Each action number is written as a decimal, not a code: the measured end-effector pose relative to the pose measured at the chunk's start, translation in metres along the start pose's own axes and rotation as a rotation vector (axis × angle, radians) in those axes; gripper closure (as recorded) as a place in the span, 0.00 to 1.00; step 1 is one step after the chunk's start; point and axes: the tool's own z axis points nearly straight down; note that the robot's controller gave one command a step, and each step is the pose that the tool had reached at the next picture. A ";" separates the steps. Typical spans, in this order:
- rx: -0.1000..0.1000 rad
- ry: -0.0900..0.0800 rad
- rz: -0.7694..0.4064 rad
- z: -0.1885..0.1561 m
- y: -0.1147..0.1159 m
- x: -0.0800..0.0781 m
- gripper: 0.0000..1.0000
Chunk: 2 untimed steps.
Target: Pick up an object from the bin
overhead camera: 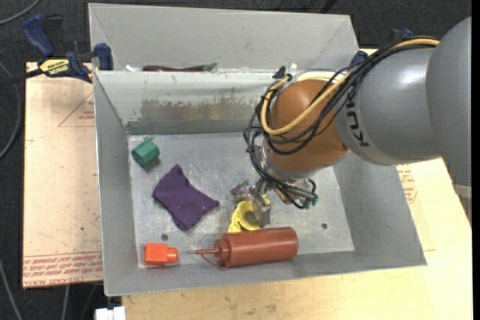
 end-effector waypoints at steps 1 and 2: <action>0.000 0.000 0.000 0.000 0.000 0.000 1.00; -0.001 0.001 0.000 -0.002 0.000 0.000 1.00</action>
Offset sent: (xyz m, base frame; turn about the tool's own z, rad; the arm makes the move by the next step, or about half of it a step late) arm -0.0001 -0.0001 0.0206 0.0000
